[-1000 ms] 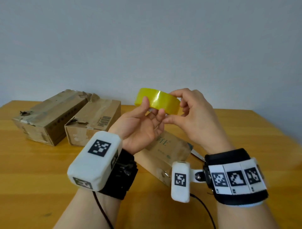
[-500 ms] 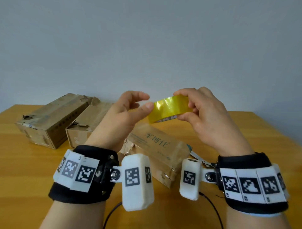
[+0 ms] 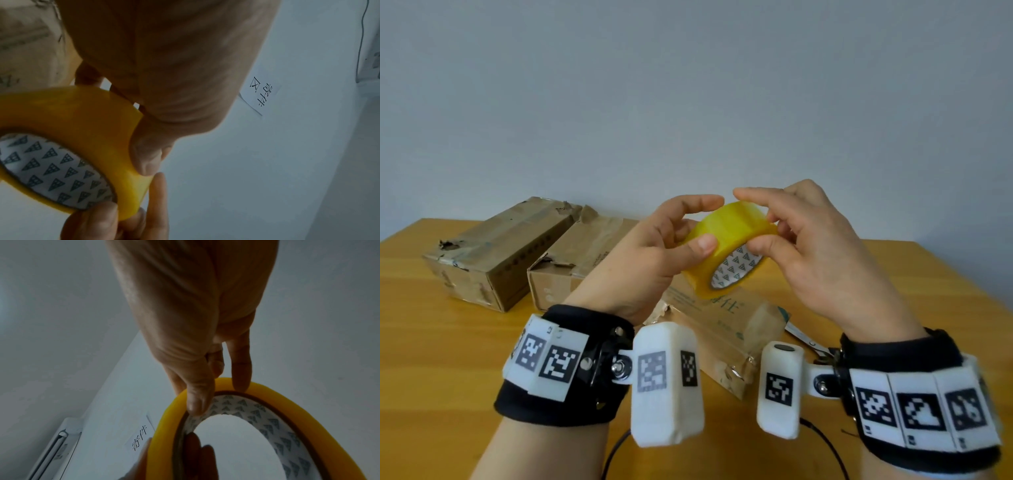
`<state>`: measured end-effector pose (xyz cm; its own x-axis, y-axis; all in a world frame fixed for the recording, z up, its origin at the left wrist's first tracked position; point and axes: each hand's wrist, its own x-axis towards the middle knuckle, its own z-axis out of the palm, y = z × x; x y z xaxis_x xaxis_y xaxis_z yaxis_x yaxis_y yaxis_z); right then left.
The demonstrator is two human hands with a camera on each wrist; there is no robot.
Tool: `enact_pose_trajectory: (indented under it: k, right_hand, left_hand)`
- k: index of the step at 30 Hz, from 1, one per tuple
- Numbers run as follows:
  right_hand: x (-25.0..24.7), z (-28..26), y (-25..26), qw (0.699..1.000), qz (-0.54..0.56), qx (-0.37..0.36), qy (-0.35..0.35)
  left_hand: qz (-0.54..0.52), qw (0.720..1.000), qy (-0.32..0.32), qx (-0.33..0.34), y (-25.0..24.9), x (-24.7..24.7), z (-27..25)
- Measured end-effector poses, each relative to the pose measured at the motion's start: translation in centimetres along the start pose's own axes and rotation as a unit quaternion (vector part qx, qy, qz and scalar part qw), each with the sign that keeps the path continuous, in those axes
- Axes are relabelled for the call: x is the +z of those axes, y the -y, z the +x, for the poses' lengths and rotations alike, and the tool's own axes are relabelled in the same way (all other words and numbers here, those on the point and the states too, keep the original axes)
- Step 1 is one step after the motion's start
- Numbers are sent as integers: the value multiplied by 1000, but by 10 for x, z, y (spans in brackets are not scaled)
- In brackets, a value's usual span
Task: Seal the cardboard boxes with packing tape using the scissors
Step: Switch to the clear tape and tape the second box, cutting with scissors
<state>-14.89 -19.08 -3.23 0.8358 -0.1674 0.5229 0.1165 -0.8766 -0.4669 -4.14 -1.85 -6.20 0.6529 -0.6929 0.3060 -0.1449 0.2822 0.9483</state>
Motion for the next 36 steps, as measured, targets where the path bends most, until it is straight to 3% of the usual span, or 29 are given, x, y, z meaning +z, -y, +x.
enact_pose_trajectory:
  k: [9, 20, 36]
  right_hand:
    - [-1, 0, 4, 994, 66, 46, -73]
    - [2, -1, 17, 967, 249, 54, -3]
    - [3, -2, 21, 970, 241, 26, 3]
  left_hand:
    - [-15, 998, 14, 51, 1, 9, 3]
    - [-41, 996, -15, 78, 0, 13, 5]
    - [-92, 991, -61, 74, -3, 15, 6]
